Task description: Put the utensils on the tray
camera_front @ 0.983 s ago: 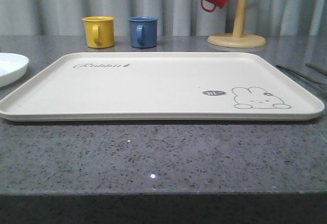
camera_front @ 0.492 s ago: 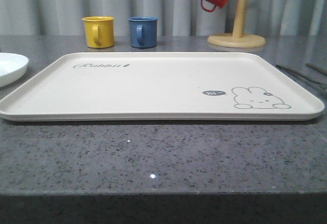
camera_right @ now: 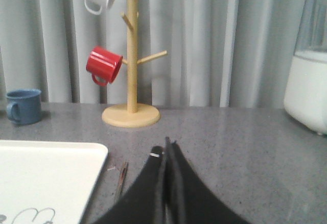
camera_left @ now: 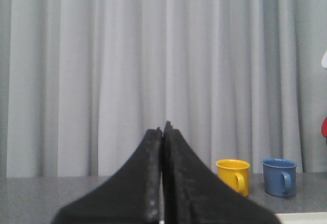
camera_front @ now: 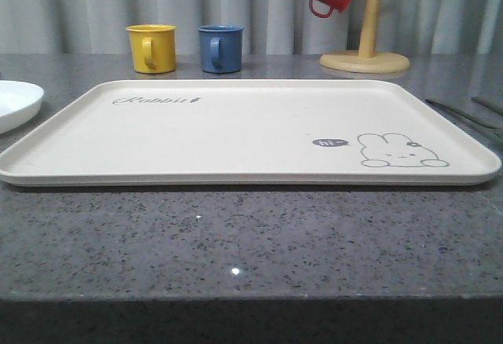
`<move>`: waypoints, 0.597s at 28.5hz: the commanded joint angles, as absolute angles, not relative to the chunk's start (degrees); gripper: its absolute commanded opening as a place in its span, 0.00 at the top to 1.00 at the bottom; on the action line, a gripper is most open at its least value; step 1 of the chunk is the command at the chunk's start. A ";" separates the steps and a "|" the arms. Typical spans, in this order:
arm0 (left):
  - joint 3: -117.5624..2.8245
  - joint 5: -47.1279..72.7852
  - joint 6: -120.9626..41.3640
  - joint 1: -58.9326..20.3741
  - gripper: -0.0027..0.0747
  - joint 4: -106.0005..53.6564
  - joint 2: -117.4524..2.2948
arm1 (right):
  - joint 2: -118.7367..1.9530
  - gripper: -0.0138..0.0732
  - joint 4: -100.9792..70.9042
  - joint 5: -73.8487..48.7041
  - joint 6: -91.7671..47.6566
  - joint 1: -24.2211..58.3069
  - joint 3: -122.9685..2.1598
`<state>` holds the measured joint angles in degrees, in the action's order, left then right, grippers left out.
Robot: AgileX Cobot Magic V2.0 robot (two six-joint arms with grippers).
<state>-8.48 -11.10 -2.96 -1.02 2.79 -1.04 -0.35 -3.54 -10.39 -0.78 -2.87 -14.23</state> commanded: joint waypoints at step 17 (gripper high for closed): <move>-30.67 4.91 -2.59 -0.90 0.81 5.91 -28.89 | -22.44 0.71 -3.60 -15.10 -1.28 -3.07 -31.15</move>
